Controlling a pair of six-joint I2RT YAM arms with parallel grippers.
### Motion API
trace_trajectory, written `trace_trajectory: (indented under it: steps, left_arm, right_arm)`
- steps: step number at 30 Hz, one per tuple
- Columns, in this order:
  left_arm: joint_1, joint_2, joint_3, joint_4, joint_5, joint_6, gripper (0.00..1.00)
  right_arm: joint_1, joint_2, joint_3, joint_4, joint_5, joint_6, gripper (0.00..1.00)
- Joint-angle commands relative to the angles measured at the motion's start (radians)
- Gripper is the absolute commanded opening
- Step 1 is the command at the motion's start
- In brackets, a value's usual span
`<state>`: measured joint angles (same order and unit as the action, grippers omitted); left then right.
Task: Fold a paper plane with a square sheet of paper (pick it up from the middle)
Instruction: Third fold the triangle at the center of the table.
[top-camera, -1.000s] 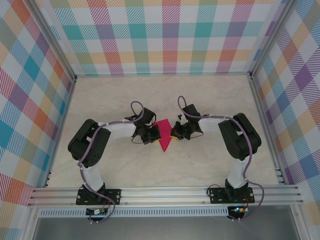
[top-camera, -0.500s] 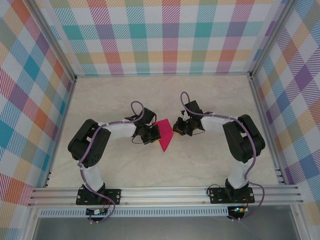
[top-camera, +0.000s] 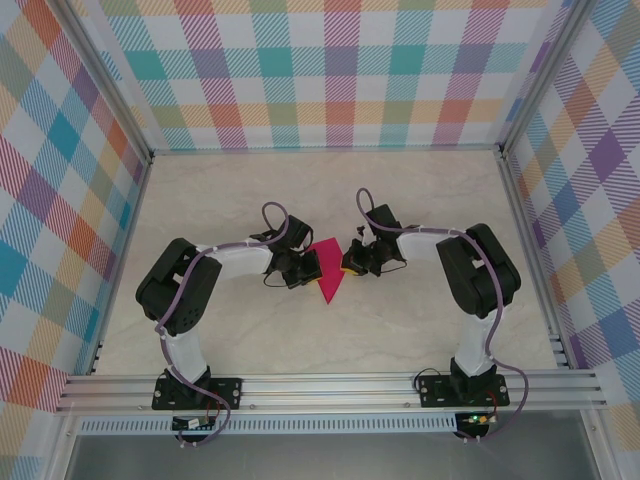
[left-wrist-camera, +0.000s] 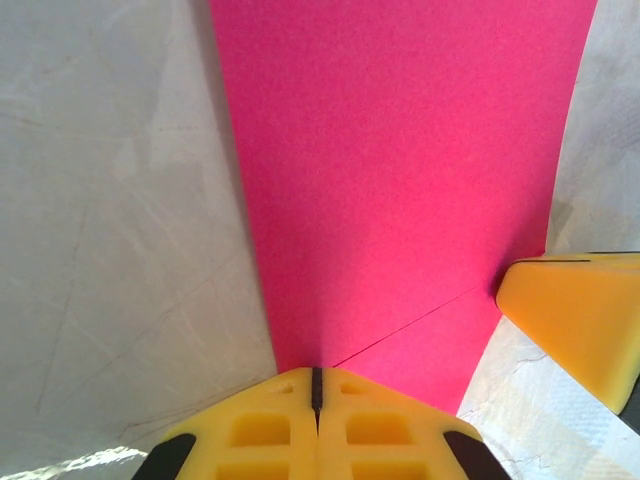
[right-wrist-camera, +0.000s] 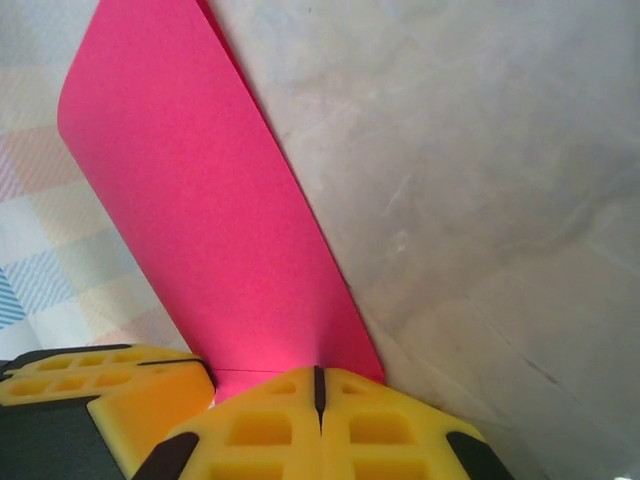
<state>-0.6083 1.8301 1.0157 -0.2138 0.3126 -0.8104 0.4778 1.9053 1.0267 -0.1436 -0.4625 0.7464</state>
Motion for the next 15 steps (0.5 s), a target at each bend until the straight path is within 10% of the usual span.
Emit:
trace_trajectory:
  steps: [1, 8, 15]
  left_arm:
    - [-0.008, 0.044, -0.017, -0.128, -0.095, 0.021, 0.03]
    - [-0.024, 0.068, -0.014, -0.114, -0.077, 0.009, 0.03]
    - [-0.023, 0.069, -0.006, -0.106, -0.081, 0.005, 0.02]
  right_arm:
    - [-0.025, 0.008, -0.001, -0.026, 0.079, 0.040, 0.03]
    - [-0.050, -0.119, -0.055, -0.005, 0.190, 0.117, 0.03]
    - [0.007, -0.239, -0.111, 0.022, -0.002, 0.053, 0.05]
